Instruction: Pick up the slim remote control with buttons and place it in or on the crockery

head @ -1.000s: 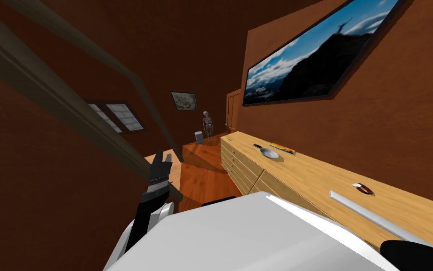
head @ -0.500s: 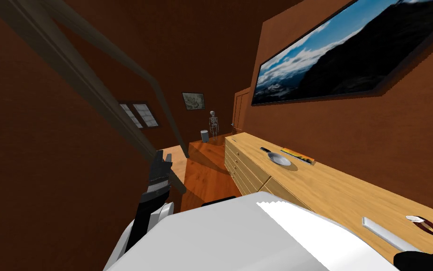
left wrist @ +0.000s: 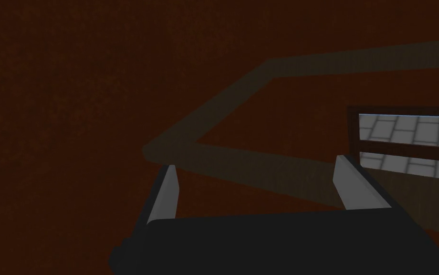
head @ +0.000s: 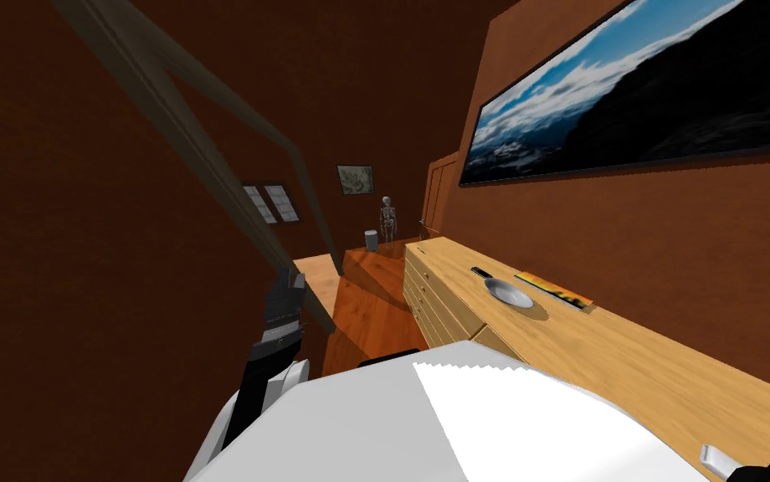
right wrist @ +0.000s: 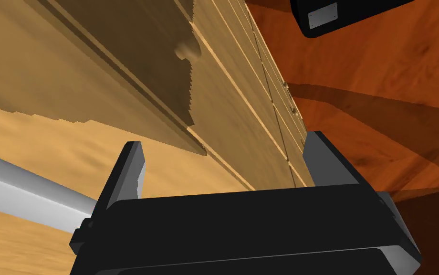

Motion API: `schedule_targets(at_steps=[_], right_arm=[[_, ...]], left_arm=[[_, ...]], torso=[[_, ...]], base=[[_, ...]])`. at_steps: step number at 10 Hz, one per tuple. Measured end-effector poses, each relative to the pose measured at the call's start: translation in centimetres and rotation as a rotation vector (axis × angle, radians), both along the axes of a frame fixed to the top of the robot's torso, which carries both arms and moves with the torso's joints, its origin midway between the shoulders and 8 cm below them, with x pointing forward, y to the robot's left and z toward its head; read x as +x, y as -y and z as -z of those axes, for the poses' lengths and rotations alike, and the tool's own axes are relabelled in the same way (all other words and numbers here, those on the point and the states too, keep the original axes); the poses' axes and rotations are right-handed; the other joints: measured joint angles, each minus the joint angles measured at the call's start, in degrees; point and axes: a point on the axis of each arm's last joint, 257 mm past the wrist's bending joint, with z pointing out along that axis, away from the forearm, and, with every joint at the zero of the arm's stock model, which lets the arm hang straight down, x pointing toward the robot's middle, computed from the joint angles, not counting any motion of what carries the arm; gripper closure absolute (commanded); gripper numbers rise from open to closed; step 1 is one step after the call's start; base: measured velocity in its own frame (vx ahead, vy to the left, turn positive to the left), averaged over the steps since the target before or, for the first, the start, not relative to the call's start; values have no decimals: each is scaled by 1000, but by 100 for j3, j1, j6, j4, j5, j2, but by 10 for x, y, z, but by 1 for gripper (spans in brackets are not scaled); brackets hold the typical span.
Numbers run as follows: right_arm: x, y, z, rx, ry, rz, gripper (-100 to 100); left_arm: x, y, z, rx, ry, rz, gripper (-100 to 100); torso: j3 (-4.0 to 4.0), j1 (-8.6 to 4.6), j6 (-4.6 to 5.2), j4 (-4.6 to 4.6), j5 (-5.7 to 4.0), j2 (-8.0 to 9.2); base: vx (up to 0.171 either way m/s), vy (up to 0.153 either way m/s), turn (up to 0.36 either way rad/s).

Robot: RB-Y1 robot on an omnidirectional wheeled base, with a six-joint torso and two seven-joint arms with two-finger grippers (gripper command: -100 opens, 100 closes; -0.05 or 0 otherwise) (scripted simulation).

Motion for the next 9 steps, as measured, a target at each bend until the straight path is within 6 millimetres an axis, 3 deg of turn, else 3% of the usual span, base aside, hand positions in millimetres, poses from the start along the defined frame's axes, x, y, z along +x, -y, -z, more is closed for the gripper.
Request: schedule_targets(at_steps=[2,6,9], right_arm=[[-28,9,-13,-9,-90,-57,-100],[-42,18,-18,6,-188,-163,-100],[-42,16,-15,43,-227,-247,-100]], left_arm=[[0,0,0,0,0,0,0],[0,0,0,0,0,0,0],[0,0,0,0,0,0,0]], torso=[[0,-32,-2,0,-7,-1],[5,-17,1,3,-5,7],[1,1,5,2,-2,-1]], base=[[-45,-178,221],[-73,-133,229],[-78,-96,156]])
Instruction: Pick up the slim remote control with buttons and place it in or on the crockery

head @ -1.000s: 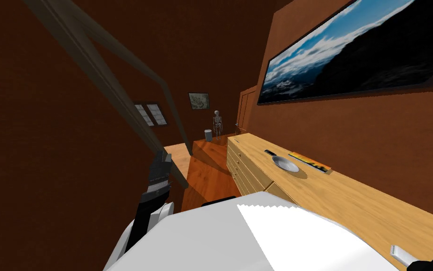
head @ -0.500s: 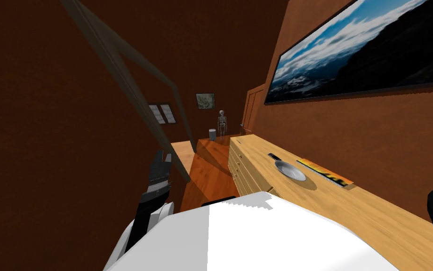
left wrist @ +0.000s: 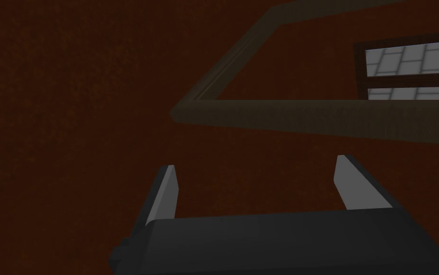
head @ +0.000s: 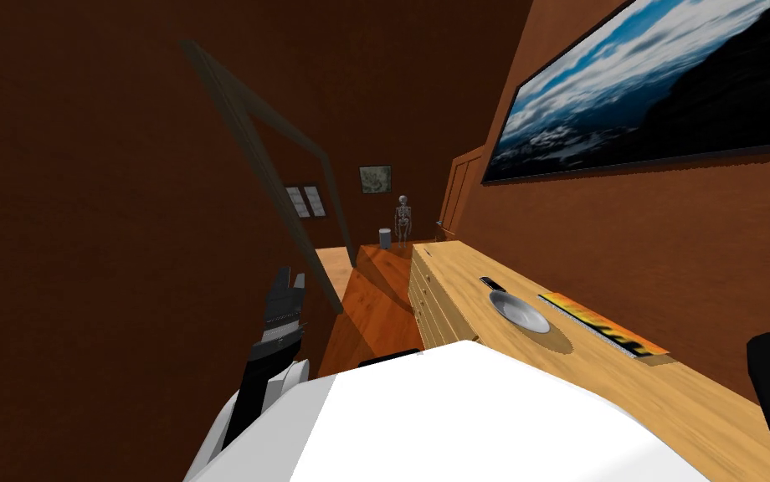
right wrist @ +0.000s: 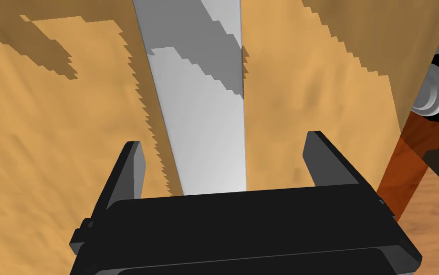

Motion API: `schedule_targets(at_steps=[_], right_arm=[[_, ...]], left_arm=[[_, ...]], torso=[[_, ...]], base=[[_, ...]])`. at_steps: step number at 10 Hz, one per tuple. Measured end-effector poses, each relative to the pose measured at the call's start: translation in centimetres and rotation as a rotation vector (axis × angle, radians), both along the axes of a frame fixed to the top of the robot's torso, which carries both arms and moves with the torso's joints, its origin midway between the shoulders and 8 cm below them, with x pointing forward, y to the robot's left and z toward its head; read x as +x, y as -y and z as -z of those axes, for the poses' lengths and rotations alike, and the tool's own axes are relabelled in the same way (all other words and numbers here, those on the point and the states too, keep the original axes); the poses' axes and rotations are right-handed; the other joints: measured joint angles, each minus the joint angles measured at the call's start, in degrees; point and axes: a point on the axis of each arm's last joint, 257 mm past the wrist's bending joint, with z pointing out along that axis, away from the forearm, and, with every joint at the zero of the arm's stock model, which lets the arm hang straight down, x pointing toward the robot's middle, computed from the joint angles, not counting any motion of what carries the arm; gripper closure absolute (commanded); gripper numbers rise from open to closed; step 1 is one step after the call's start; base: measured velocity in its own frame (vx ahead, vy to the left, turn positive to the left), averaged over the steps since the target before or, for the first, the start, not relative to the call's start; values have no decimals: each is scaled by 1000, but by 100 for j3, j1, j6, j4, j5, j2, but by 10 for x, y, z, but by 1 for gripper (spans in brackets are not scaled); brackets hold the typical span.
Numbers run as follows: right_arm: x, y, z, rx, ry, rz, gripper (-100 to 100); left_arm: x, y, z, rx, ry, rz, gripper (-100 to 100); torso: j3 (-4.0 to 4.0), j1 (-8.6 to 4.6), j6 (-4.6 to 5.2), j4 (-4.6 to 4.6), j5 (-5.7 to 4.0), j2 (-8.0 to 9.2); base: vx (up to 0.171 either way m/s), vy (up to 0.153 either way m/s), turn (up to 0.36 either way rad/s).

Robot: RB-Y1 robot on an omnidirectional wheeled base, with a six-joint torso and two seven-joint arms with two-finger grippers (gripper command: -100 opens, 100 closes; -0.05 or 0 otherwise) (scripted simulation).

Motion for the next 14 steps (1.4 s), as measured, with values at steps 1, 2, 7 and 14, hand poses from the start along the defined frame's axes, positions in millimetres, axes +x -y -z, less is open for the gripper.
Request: schedule_targets(at_steps=[1,2,7,14], right_arm=[[3,-5,4,24,-5,-26,-100],[4,-6,4,27,-5,-30,0],[0,-2,20,25,-4,-6,-100],[-1,-1,25,26,-4,0,0]], left_arm=[[0,0,0,0,0,0,0],[0,0,0,0,0,0,0],[0,0,0,0,0,0,0],[0,0,0,0,0,0,0]], torso=[[1,4,-1,0,1,3],[-4,21,4,-1,5,-8],[-12,54,3,-5,14,-21],[-16,41,4,-7,12,-28]], base=[[-41,-41,38],[-6,-9,-5],[-18,27,66],[-1,2,1]])
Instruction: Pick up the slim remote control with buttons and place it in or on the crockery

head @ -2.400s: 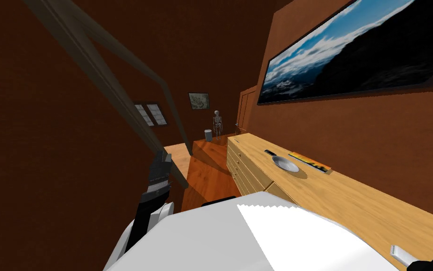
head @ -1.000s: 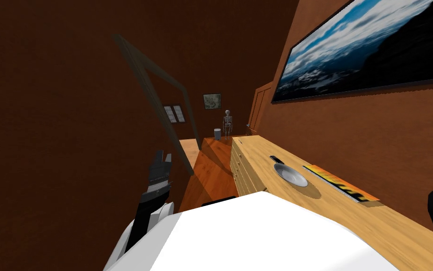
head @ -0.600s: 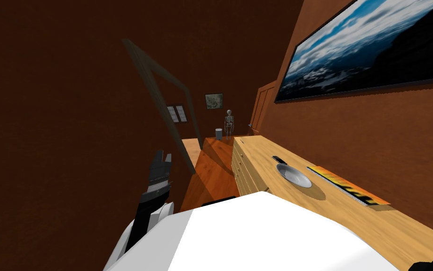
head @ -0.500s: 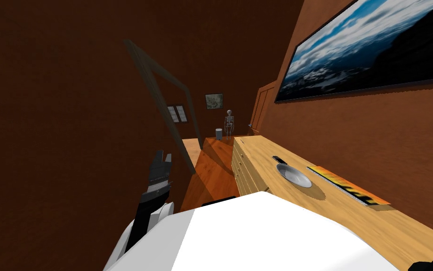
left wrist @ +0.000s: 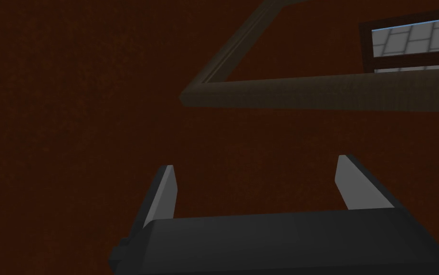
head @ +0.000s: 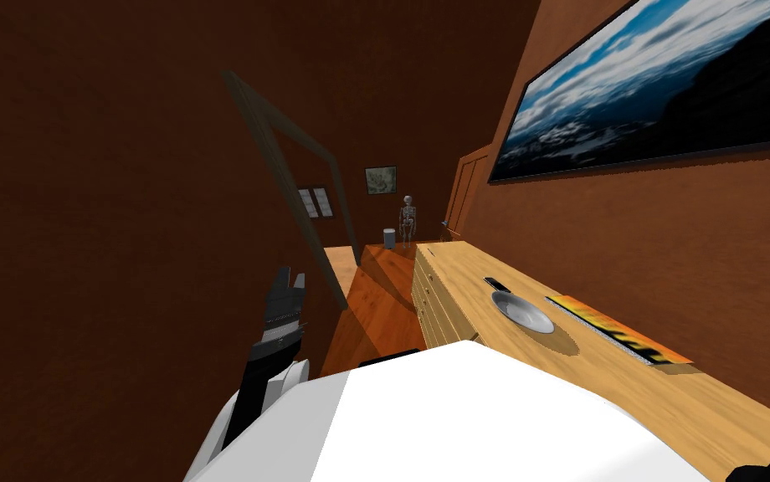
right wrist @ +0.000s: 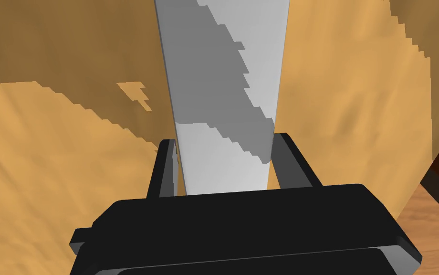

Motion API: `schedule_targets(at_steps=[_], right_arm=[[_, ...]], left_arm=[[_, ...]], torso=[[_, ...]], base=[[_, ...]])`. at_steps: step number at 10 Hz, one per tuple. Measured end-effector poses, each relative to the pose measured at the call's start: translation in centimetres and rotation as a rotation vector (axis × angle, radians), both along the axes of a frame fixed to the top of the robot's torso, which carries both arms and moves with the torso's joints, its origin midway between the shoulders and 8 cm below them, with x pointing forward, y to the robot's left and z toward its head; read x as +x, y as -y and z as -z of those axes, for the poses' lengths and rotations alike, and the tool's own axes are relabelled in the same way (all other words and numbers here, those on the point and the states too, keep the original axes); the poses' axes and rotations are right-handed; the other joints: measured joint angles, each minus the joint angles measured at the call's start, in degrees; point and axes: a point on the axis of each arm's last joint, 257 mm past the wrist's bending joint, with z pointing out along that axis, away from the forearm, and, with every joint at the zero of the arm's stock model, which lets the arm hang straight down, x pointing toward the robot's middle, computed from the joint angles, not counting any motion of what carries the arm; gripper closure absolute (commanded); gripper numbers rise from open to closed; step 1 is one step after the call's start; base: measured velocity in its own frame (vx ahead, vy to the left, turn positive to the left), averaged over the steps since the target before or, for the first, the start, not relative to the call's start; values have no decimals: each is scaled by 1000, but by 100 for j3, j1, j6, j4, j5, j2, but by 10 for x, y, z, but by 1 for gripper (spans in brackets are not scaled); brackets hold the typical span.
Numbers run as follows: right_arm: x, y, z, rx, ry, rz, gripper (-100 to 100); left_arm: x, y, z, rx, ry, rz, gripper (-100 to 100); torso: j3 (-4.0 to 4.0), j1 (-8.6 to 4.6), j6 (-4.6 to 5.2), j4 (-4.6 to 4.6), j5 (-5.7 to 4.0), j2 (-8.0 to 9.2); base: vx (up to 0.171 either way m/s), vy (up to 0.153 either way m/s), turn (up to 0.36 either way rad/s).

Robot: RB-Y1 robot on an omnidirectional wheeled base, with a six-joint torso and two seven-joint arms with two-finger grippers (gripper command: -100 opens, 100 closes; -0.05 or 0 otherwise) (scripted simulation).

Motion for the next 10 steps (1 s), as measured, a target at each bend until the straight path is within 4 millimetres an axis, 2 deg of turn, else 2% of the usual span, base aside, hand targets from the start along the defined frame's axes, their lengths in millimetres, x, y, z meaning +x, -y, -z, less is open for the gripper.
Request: schedule_targets(at_steps=[1,5,6,7,10], right_arm=[[0,0,0,0,0,0,100],[3,-4,-18,0,0,-23,100],[3,-4,-18,1,0,-24,0],[3,-4,-18,1,0,-24,100],[-25,13,-37,-38,-57,5,100]], left_arm=[[0,0,0,0,0,0,0],[0,0,0,0,0,0,0],[0,0,0,0,0,0,0],[0,0,0,0,0,0,0],[0,0,0,0,0,0,0]], torso=[[0,0,0,0,0,0],[-6,-9,2,-3,1,-10],[-4,-4,-1,-2,0,-6],[-3,0,-1,-2,2,-4],[-15,43,7,-11,23,-20]], base=[[13,-25,-81],[20,-33,-67],[0,0,0],[15,48,34],[55,73,31]])
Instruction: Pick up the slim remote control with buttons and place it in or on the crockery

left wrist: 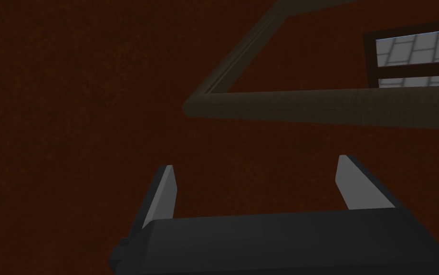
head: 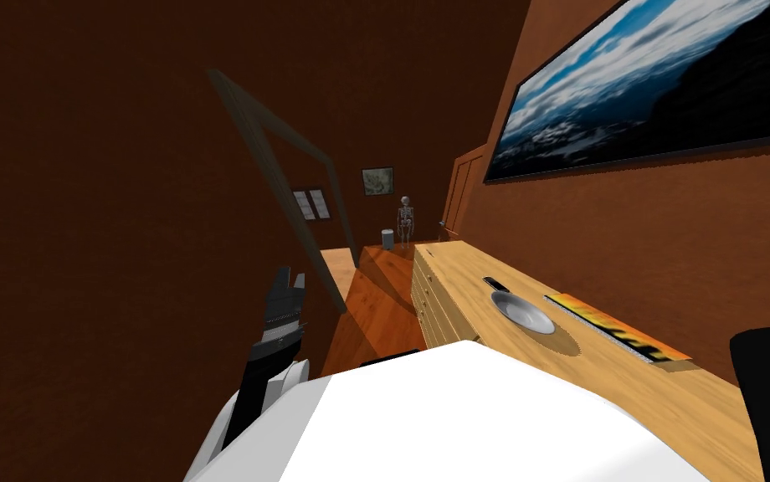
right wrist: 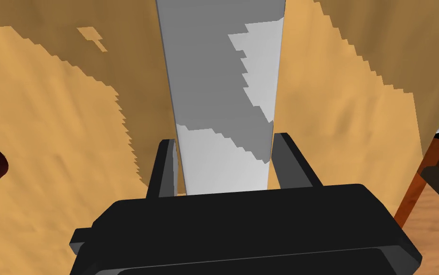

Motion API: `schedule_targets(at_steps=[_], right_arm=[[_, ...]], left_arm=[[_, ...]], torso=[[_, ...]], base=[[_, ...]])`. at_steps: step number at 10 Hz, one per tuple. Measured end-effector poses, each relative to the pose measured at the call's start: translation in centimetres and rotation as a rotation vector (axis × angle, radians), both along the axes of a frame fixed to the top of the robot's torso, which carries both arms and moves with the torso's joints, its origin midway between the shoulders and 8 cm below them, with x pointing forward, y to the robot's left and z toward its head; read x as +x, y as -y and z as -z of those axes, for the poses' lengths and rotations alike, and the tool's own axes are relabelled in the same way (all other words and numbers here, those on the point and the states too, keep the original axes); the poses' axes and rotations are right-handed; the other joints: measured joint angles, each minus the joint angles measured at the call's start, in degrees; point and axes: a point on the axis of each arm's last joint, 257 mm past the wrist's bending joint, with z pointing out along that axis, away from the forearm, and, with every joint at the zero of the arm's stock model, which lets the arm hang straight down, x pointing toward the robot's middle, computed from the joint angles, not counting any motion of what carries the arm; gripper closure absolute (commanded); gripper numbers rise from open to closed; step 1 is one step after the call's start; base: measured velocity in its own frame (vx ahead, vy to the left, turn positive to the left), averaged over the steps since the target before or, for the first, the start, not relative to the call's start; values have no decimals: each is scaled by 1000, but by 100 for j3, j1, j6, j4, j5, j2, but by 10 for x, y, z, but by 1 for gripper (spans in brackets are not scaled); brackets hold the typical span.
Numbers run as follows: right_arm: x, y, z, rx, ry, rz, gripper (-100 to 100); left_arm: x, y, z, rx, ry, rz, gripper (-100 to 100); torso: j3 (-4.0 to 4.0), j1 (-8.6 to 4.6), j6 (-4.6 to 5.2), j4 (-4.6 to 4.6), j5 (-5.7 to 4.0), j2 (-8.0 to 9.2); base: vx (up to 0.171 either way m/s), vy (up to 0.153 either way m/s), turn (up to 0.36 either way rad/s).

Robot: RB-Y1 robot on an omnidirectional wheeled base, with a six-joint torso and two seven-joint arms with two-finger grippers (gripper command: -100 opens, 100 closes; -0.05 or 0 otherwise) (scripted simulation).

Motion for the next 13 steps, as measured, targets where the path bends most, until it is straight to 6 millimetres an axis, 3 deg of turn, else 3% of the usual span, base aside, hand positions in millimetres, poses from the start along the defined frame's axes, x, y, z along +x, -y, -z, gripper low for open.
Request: schedule_targets(at_steps=[3,6,13], right_arm=[[-7,16,-16,-25,-28,30,100],[-1,34,-28,-37,-22,67,100],[33,57,-45,-6,25,159,100]], left_arm=[[0,0,0,0,0,0,0],[0,0,0,0,0,0,0],[0,0,0,0,0,0,0]], torso=[[-17,-8,-9,-6,0,-28],[-29,-33,-14,-8,-9,-51],[-28,-37,-15,-7,-14,-50]], base=[[93,38,74],[128,-4,81],[133,-12,97]])
